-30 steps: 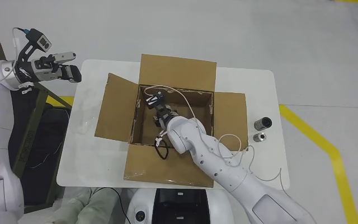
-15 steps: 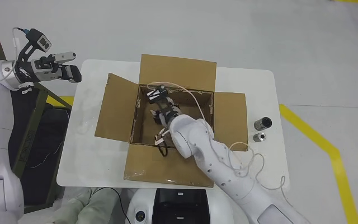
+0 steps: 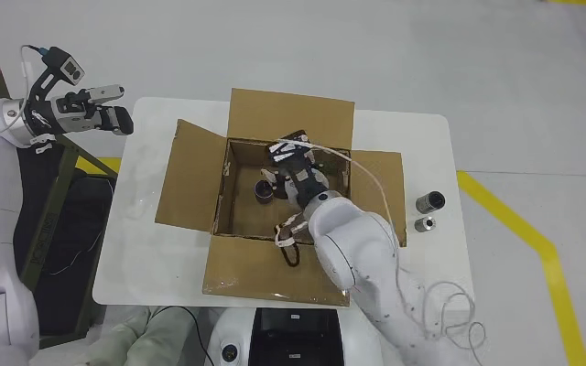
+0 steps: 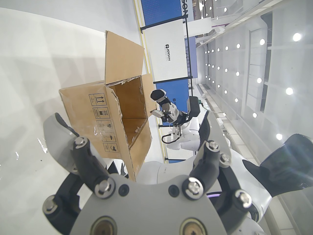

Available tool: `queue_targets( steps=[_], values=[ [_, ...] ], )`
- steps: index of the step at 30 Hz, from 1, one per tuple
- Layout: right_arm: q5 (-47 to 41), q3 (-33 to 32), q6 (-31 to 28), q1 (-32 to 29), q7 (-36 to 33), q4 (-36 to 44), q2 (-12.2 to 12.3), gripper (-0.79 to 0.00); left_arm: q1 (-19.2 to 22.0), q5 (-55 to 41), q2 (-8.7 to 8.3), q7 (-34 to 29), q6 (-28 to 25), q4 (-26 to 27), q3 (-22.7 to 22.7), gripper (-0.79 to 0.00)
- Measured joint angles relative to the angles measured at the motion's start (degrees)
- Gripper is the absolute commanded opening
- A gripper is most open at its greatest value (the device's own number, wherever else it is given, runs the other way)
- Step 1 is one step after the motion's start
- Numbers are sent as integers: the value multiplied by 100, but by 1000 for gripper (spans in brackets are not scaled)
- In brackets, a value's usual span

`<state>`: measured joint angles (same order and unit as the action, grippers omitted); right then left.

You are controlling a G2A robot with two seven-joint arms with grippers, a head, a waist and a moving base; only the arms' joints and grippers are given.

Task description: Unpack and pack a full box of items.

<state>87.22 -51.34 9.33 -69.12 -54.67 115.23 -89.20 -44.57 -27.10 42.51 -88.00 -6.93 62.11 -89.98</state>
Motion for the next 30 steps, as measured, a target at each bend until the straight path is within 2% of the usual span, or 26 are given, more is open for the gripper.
queue_targets(
  steps=[13, 19, 30],
  values=[
    [560, -1320, 160, -1209, 49, 1304, 202, -188, 0, 0, 0, 0, 0, 0, 0, 0],
    [528, -1983, 297, -1724, 123, 1765, 258, -203, 0, 0, 0, 0, 0, 0, 0, 0],
    [51, -3389, 466, -2488, 239, 1937, 331, -179, 0, 0, 0, 0, 0, 0, 0, 0]
  ],
)
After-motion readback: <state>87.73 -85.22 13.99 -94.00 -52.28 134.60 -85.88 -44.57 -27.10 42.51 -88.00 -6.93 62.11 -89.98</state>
